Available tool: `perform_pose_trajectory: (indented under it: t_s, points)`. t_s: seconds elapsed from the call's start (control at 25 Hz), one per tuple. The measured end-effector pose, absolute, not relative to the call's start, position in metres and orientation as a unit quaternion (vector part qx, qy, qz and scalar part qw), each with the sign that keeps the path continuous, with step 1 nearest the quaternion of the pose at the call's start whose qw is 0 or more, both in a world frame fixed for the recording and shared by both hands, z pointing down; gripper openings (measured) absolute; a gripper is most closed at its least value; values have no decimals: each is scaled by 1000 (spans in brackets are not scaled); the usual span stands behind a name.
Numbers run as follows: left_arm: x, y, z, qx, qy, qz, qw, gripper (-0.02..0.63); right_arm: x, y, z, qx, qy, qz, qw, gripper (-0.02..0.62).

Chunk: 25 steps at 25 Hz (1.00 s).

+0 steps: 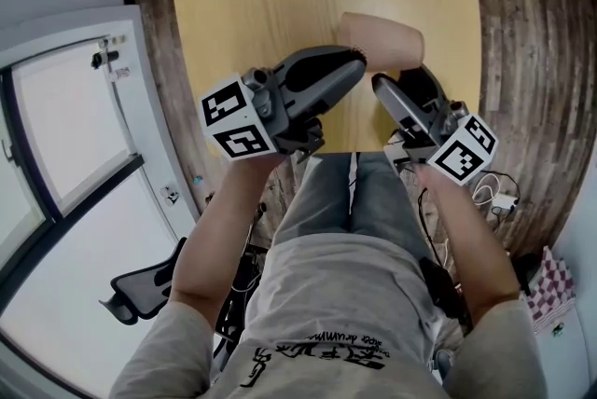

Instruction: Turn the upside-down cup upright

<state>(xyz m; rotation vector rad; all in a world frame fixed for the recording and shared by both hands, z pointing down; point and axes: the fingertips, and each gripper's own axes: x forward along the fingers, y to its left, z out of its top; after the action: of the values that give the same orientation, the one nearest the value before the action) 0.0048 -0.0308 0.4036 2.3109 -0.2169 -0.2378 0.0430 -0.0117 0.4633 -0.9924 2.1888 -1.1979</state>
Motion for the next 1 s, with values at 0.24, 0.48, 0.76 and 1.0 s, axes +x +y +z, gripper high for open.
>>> perform_pose_trajectory:
  t_s: [0.24,0.48,0.76,1.0]
  points:
    - [11,-26,412,908,-88,-96,398,23,52,-26,459,-332,734,-494,326,355]
    - [12,-18,420,903,-90,-96,408,23,61,-31,458,-320,691,-523,382,359]
    - [14,-15,425,904,-87,-87,410,25,66,-29,468,-336,681,-529,379,353]
    - [14,-18,428,914,-92,-63,391,25,71,-30,468,-341,681,-525,380,330]
